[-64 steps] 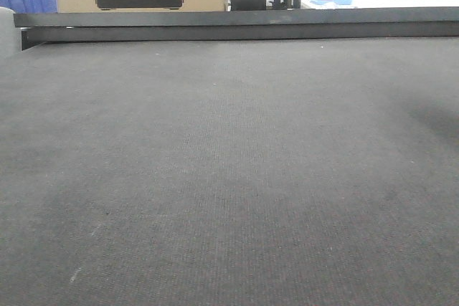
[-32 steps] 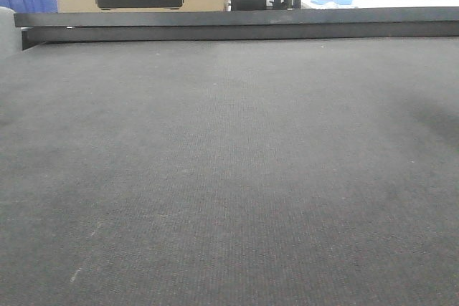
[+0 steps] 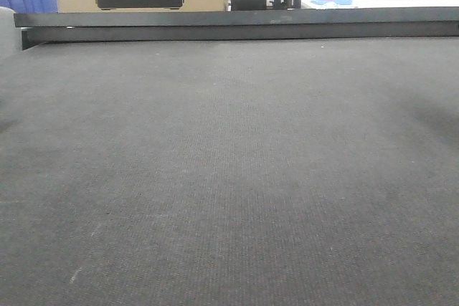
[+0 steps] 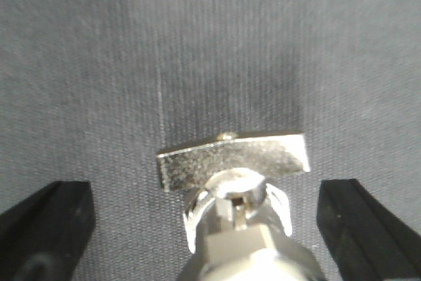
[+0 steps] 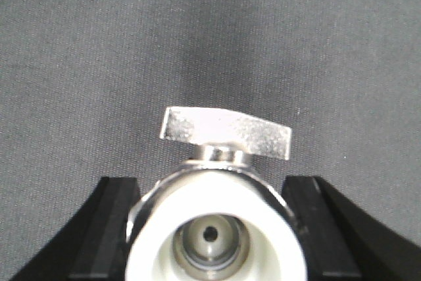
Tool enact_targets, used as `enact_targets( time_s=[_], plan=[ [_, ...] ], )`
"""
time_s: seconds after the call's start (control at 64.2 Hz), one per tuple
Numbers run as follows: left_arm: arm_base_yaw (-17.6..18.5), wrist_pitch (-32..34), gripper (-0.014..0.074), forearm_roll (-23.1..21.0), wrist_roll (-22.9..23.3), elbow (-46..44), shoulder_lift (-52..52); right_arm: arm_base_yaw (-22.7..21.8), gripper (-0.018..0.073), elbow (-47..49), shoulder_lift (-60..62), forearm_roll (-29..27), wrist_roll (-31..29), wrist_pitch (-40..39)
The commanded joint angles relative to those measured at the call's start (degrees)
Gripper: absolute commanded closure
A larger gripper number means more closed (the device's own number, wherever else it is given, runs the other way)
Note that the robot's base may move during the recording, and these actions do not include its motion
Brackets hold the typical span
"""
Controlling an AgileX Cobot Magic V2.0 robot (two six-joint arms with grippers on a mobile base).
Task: Place valve from conveyor to right shelf box
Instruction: 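Close the left gripper around the other valve body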
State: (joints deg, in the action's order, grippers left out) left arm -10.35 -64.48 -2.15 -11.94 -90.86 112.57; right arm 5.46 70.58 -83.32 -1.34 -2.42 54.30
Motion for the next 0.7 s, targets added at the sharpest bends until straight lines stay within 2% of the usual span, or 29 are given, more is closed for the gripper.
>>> enact_targets(
  time_s=[0.0, 0.047, 0.249, 0.467, 0.686],
  plan=[
    [0.25, -0.49, 0.0106, 0.08, -0.04, -0.52, 0.28, -0.07, 0.0712, 0.11, 1.15, 0.45, -0.08, -2.32],
    [0.25, -0.49, 0.0184, 0.08, -0.04, -0.63, 0.15, -0.07, 0.0712, 0.11, 1.15, 0.45, -0.08, -2.32],
    [0.25, -2.6, 0.071, 0.08, -0.04, -3.01, -1.52, -0.07, 0.0712, 0.11, 1.15, 0.45, -0.08, -2.44],
    [0.87, -4.06, 0.0708, -0.58, 0.8, -4.09, -6.56, -0.07, 0.0712, 0.11, 1.15, 0.45, -0.08, -3.05],
    [4.57, -3.75, 0.0708, 1.34, 3.99, -1.69, -13.77, -0.07, 0.0712, -0.03, 1.15, 0.45, -0.08, -3.92]
  ],
)
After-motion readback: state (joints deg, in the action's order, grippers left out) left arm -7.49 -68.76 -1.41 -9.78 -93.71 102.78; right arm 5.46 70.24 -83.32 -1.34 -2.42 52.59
